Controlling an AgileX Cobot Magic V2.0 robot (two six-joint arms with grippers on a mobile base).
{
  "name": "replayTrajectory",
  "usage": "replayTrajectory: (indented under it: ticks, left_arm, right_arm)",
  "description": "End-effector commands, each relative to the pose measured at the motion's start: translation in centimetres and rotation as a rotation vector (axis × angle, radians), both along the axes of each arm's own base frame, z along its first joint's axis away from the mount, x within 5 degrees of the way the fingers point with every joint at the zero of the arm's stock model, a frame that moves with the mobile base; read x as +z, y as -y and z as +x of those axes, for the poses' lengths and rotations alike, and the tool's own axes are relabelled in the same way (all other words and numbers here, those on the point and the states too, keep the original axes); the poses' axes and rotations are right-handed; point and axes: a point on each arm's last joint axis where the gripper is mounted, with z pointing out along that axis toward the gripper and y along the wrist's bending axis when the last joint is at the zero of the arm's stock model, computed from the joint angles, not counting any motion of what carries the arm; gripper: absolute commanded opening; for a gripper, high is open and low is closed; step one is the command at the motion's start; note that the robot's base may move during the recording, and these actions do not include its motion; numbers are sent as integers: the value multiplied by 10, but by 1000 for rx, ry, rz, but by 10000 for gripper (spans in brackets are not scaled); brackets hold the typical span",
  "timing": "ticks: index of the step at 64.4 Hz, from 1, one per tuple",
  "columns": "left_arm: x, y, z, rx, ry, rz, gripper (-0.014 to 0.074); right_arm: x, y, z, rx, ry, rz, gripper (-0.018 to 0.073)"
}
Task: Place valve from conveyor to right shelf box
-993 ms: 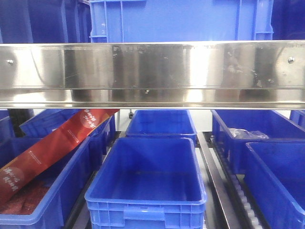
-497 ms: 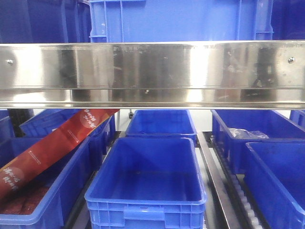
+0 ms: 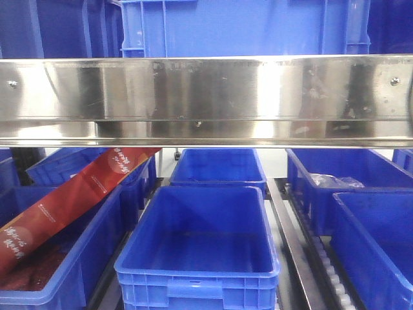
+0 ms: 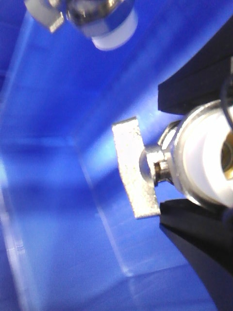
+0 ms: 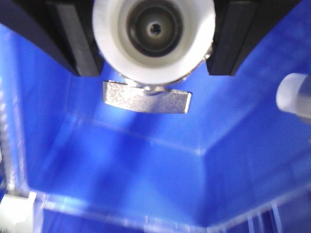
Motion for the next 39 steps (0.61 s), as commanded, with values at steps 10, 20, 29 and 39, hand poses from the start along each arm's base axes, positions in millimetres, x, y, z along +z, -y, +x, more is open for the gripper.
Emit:
replayTrajectory:
  ticks: [10, 20, 29, 39]
  left_arm:
    - [12, 1, -1, 1, 60, -36, 570]
    - [16, -1, -5, -2, 50, -31, 589]
    - [38, -8, -22, -7, 52, -27, 589]
    - [75, -25, -55, 2, 80, 10, 555]
  right_arm:
    - [14, 2, -2, -6, 58, 20, 501]
    - [18, 3, -6, -5, 63, 22, 559]
    - [38, 8, -21, -4, 102, 35, 557]
    - [73, 18, -51, -3, 181, 60, 383]
